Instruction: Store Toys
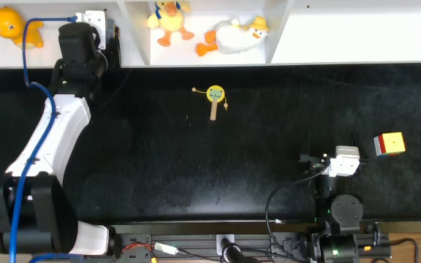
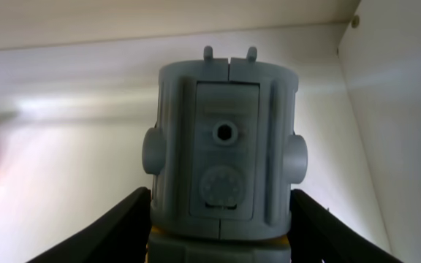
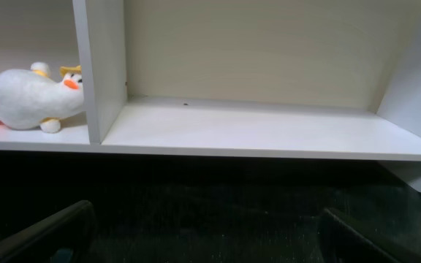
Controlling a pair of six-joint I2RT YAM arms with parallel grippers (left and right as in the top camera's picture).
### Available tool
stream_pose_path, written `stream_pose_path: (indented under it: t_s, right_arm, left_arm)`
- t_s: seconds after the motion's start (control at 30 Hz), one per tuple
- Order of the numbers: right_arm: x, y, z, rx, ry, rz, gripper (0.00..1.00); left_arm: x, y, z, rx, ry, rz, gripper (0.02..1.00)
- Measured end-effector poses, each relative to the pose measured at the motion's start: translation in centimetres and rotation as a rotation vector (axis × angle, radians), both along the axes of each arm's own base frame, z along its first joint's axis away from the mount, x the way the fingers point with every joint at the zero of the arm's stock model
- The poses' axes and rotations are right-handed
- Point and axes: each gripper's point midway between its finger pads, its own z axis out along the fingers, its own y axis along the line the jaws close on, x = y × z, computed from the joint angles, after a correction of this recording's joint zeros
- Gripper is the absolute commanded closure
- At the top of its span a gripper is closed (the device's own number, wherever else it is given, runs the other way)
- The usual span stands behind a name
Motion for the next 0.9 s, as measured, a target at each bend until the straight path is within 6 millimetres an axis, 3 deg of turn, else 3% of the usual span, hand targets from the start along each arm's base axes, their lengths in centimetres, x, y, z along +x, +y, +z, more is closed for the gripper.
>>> stream_pose_path:
  t_s: [0.3,0.4,0.43,0.47,0.53,0.6,0.9]
  right_arm:
    - [0.0,0.0,0.0,0.0,-0.001,0.0,0.005]
    - [0.0,0.0,0.0,0.0,0.0,-0.001,0.007]
    - [0.0,0.0,0.0,0.0,0.0,0.0,0.005]
    - [0.0,0.0,0.0,0.0,-0.001,0.0,0.005]
    - [0.0,0.0,0.0,0.0,0.0,0.0,0.007]
    - [0.0,0.0,0.0,0.0,-0.001,0.0,0.005]
    - [0.0,0.0,0.0,0.0,0.0,0.0,0.005]
  left_arm:
    - [0.7,0.7,-1.4,-0.038,0.007,0.042,0.972]
    - [0.8,0.8,-1.4,-0.042,0.003,0.048,0.737]
    - [0.8,0.8,-1.4,-0.044,0.003,0.049,0.514]
    - [0.8,0.8,-1.4,-0.044,0.003,0.05,0.364]
    - [0.8,0.8,-1.4,-0.044,0.003,0.05,0.244]
    - [0.8,0.9,-1.3,-0.048,0.0,0.055,0.018]
    - [0.7,0.9,-1.4,-0.052,0.003,0.063,0.023]
